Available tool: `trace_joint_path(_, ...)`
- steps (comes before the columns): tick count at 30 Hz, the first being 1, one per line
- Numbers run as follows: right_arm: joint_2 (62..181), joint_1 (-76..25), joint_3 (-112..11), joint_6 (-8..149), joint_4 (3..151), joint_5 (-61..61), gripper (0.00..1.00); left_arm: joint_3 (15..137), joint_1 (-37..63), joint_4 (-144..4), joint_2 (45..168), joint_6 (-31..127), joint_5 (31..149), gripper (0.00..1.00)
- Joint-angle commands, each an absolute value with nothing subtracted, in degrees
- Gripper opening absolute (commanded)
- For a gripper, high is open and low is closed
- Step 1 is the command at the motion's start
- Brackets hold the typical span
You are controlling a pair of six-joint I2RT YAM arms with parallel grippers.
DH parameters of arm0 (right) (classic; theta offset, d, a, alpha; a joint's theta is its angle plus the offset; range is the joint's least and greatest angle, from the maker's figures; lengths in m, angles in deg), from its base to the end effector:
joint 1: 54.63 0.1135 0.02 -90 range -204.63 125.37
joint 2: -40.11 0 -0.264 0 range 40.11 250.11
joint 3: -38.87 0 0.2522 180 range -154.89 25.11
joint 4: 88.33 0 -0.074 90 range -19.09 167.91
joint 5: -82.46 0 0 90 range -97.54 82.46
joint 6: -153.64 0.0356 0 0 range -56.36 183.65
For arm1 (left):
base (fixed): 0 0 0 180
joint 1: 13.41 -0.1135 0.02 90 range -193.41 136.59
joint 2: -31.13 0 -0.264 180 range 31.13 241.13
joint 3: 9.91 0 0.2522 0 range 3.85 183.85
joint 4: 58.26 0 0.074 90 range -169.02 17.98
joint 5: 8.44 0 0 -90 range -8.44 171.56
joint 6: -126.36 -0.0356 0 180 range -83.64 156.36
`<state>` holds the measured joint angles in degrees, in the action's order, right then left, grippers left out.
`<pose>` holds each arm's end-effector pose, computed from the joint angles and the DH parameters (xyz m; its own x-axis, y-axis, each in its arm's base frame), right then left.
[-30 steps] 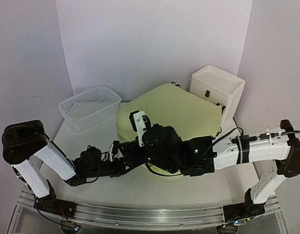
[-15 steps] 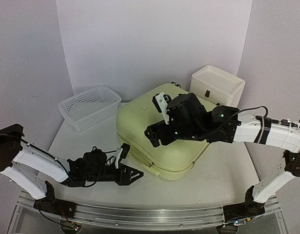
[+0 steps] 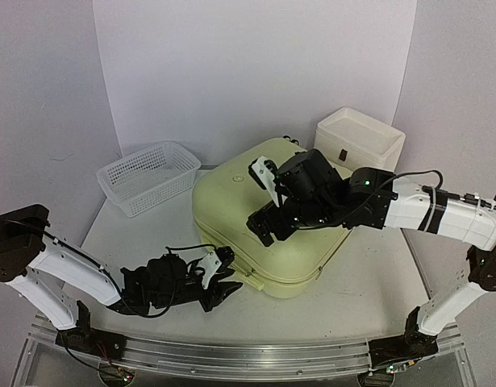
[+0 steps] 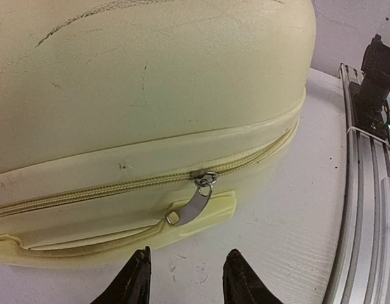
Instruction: Open, take out, and arrange the luggage
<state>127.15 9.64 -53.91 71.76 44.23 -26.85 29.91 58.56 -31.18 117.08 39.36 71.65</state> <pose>0.1572 0.2991 0.3308 -0.3908 -0.5040 -0.7702 -0.6947 0.7104 -0.1123 0.0923 -0.2636 0.1594 -0.1473 0.2859 -0.9469 0.8799 0.4752 0.0066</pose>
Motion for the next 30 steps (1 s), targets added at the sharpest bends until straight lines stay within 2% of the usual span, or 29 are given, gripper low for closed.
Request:
trace_joint_path(1, 125.07, 7.96, -55.83, 70.55, 44.73, -28.05, 0.98, 33.92, 58.88, -26.13, 120.14, 28.37, 70.43, 0.41)
trace_joint_path(5, 123.16, 7.42, -53.57, 71.79, 47.02, -31.40, 0.97, 35.64, 58.84, -25.88, 122.87, 26.45, 71.67, 0.43)
trace_joint_path(14, 121.93, 4.43, -50.60, 73.54, 51.10, -27.55, 0.96, 40.46, 58.86, -25.97, 128.32, 24.97, 70.92, 0.42)
trace_joint_path(17, 122.52, 4.40, -50.38, 74.43, 51.50, -27.34, 0.96, 42.04, 58.88, -25.98, 130.00, 24.57, 70.22, 0.34)
trace_joint_path(23, 124.60, 4.29, -49.79, 74.88, 53.38, -22.94, 0.95, 41.05, 58.91, -26.23, 127.78, 24.91, 65.56, 0.01)
trace_joint_path(30, 124.91, 4.41, -48.82, 68.74, 54.09, -15.92, 0.96, 40.10, 58.77, -31.52, 122.48, 28.28, 64.34, 0.00)
